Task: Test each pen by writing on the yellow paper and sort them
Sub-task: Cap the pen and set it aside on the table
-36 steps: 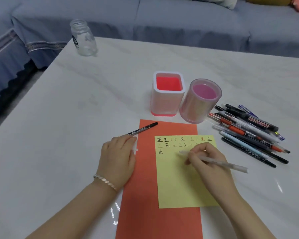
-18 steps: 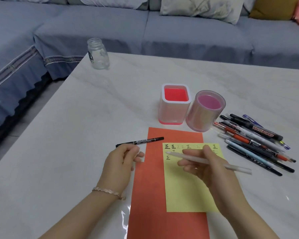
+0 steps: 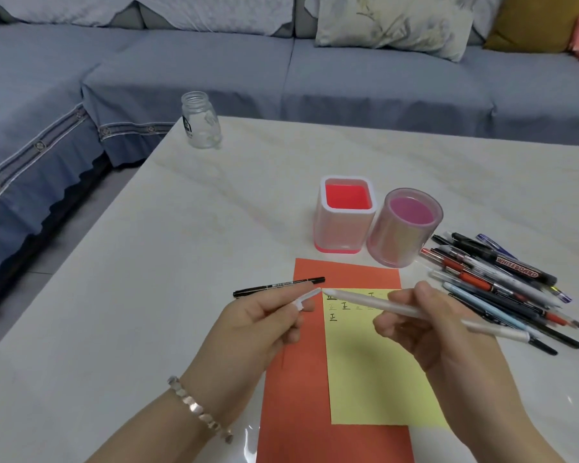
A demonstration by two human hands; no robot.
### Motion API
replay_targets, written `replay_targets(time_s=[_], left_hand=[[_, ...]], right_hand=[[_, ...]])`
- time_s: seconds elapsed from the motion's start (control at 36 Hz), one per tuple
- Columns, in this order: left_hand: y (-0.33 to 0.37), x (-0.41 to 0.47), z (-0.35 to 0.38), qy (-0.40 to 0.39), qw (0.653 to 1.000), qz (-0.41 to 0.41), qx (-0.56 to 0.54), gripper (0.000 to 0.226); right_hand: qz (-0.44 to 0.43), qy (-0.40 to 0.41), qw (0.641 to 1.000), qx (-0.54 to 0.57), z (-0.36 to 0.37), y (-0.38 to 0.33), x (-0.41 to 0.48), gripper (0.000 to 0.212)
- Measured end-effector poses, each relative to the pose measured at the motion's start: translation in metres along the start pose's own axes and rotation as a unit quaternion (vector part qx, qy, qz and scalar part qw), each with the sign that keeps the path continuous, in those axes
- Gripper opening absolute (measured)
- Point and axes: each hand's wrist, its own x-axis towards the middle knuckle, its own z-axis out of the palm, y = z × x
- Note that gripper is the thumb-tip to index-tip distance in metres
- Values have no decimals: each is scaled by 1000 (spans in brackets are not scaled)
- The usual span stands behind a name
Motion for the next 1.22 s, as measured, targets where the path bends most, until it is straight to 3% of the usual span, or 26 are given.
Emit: replay_targets(time_s=[0.31,0.44,0.56,0.64,0.69,0.78,0.86,0.94,1.0,1.08,1.14,1.22], left_hand=[[12,-5,-2,3,988,129,86,17],[15,-10,-7,13,977,152,151,23],[18,-16,-15,20,968,170,185,31],[23,-23,-28,40,965,178,190,24],[31,-29,-40,42,975,150,158,6],[45,-36,-67,47,997,25,51,18],[61,-44,-97,54,989,-116,-76,13],[65,-54,-127,134,985,-84,-71,15],[66,-62,-144,206,978,27,17,16],[68,-79,-170,290,932,175,127,19],[65,-91,-188,322,910,206,159,20],[57,-113,-215,384,888,202,152,16]], right_hand=[[-6,-25,1000,-13,9,-6,2,67],[-6,-21,998,-57,22,-7,1,45],[-21,-27,995,-90,38,-2,2,39],[-63,-57,992,-96,54,6,4,47],[-79,-93,990,-77,70,7,7,45],[-98,-168,976,-93,102,8,13,44],[-97,-211,965,-119,143,12,13,41],[-62,-203,971,-108,185,20,6,48],[3,-194,977,-85,210,28,2,50],[157,-208,965,11,246,43,-8,45],[232,-224,945,53,267,54,-17,42],[302,-294,906,25,296,68,-30,37]])
